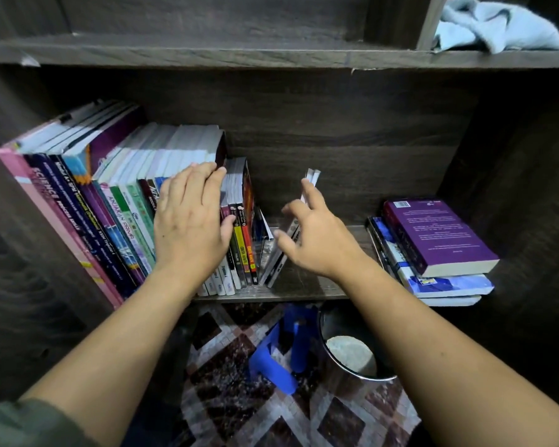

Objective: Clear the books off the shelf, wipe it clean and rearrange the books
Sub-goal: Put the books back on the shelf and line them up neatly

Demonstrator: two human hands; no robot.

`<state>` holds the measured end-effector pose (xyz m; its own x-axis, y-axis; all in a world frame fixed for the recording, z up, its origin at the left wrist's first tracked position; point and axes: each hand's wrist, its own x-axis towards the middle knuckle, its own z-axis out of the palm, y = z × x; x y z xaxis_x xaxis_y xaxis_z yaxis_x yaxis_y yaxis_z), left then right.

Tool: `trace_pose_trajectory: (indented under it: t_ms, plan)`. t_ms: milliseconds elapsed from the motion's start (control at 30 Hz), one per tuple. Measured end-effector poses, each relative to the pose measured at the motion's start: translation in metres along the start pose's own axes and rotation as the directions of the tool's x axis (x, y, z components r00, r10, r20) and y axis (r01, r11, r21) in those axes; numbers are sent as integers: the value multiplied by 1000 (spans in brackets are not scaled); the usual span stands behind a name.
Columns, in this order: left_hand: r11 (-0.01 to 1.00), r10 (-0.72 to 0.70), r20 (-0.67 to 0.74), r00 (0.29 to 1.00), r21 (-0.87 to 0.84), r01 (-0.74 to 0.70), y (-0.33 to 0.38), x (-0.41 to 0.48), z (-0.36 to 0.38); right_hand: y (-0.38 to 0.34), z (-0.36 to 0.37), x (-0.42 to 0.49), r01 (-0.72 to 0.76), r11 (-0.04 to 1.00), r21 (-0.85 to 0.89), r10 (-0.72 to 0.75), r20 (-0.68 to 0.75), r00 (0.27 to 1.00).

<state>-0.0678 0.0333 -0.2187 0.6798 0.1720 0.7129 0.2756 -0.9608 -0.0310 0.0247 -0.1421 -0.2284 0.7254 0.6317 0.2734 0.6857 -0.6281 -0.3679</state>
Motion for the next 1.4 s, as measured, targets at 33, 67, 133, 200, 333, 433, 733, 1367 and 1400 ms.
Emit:
trace_pose_trajectory:
  t_ms: [33,67,133,200,333,433,733,1367,1400]
  plan:
    - [1000,9,-4,1000,1,-9,-2,1,0,-2,4,2,9,1000,26,-8,-30,1000]
    - [1000,18,-7,1000,3,-18,-4,2,-2,-3,8,4,27,998,50,-24,-61,998]
    - [1000,21,-8,1000,8,-21,-8,4,-3,-8,16,9,73,993,89,-63,-116,991]
    - [1000,1,-17,1000,7,0,-10,4,-5,-11,25,12,119,983,140,-100,-137,986]
    - [999,36,-12,999,2,-36,-17,0,-6,-20,42,18,78,939,336,-72,-30,997]
    - [998,54,13,998,-27,-54,-22,-2,-7,-20,57,22,-95,965,246,54,171,984]
    - [995,31,56,998,-92,-26,-23,-4,-9,-12,75,27,-200,935,294,145,199,969]
    - [999,42,32,999,-33,-41,-20,-4,-7,16,101,32,-388,893,227,233,504,832]
    - [998,50,37,998,-30,-48,-21,-4,-7,19,104,33,-403,896,187,246,547,800]
